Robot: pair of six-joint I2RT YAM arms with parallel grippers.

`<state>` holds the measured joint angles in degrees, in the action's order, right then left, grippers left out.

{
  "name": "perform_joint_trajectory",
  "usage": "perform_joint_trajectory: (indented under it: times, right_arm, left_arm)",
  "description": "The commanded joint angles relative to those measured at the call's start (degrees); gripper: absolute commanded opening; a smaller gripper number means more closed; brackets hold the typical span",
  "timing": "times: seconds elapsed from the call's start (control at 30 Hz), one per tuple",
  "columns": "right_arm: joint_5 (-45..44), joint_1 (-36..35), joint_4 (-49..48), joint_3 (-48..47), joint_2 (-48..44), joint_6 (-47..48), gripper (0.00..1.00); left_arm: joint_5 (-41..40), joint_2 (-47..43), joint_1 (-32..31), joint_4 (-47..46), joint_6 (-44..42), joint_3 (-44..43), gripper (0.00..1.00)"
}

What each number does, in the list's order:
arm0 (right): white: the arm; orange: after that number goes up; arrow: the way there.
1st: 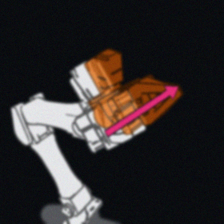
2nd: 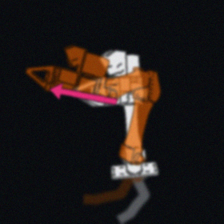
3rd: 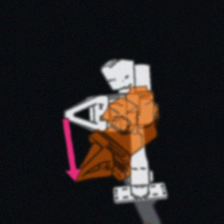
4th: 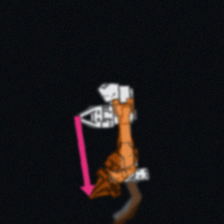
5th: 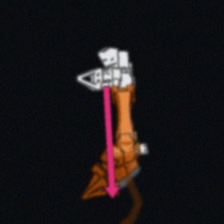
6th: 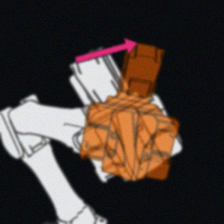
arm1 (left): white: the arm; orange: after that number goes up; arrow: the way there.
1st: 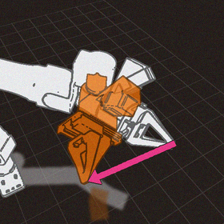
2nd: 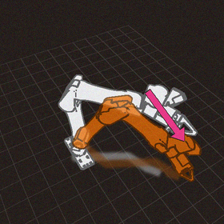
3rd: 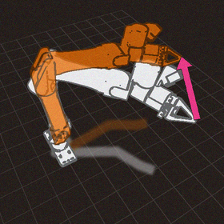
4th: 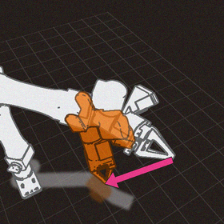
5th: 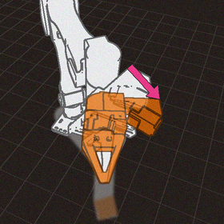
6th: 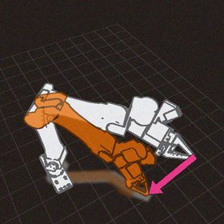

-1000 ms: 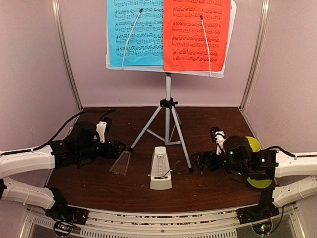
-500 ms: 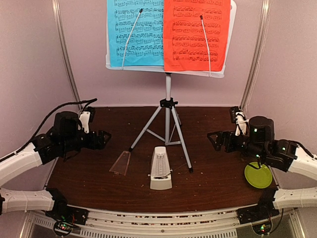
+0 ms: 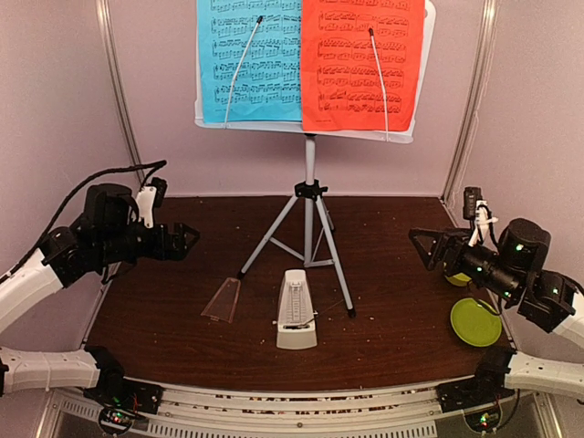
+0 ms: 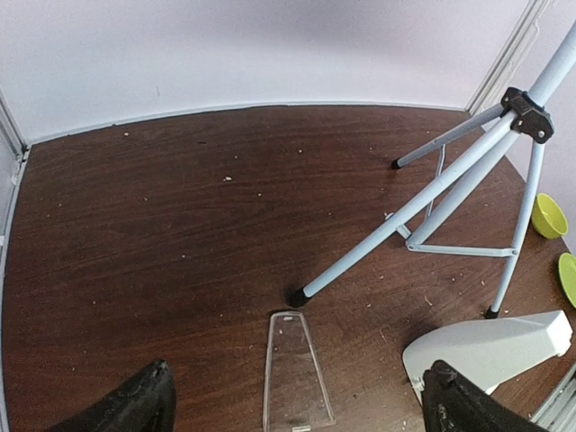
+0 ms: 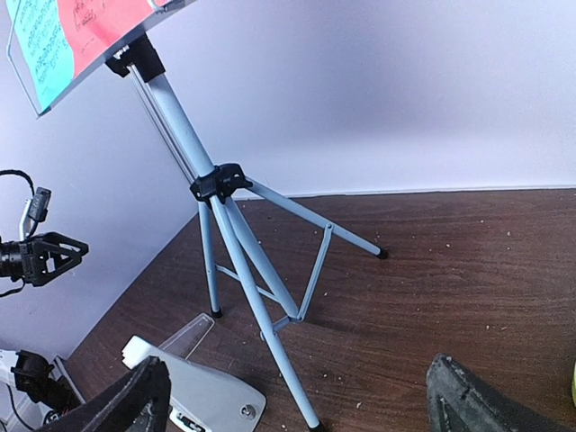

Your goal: Set up the instrument practice props

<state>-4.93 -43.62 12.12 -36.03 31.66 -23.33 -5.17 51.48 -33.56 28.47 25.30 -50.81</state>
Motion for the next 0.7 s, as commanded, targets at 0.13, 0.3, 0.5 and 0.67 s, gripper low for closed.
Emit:
perform_joint_trajectory:
  times: [0.13,0.3,0.5,0.67]
  right_arm:
    - [-1.7,0.4,-2.1,6.4,-4.8,-2.2,1.00]
    - [-2.4,0.5,-3.4,10.4,-6.2,-3.9,1.00]
    - [-2.0,0.6,-6.4,14.3,-6.1,-6.0,1.00]
    - [-1.5,0.9,-8.1,15.7,-4.9,-6.6,1.00]
  left_arm:
    - [-7.1,-5.9,0.3,2.1,7.3,3.7,0.98]
    - [-9.8,-8.7,0.3,3.0,11.3,8.5,0.98]
    - [-9.9,-9.7,0.3,1.8,14.1,13.6,0.98]
    - [-11.0,-9.5,0.3,1.6,15.1,14.4,0.98]
